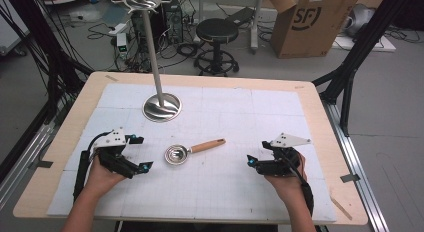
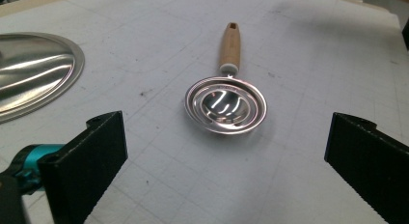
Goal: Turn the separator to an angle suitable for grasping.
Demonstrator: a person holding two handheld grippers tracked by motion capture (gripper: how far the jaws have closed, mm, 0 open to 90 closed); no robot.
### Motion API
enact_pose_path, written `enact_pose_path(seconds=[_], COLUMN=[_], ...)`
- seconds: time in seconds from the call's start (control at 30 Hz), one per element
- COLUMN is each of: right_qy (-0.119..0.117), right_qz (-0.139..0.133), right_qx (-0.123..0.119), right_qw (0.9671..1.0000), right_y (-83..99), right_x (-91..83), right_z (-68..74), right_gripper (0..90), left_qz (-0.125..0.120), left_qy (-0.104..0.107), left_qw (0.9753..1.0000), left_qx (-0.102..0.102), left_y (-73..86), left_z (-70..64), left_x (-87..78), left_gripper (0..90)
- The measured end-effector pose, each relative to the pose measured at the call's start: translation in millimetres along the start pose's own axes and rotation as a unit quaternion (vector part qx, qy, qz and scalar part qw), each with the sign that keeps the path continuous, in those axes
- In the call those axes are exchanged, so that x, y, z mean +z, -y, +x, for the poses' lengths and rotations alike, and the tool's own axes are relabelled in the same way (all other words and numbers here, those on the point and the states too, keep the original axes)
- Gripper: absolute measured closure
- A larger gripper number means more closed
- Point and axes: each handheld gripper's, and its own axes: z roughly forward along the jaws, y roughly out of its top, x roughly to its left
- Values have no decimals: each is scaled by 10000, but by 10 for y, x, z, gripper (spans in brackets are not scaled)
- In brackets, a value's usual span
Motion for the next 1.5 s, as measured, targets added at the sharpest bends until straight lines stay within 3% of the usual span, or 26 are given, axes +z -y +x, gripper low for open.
enact_pose_path(seconds=[0.27,0.93,1.5], right_qy=[-62,-91,-126], right_qz=[-19,-155,-165], right_qx=[-53,193,236], right_qw=[10000,9997,9995], right_y=[2,75,88], right_x=[15,2,11], right_z=[-11,-68,-79], right_gripper=[196,168,159], left_qz=[47,111,65], left_qy=[19,-23,16], left_qw=[10000,9999,10000], left_qx=[-3,0,-9], left_y=[6,-1,-18], left_z=[5,-9,-1], left_x=[14,24,23], left_gripper=[18,18,18])
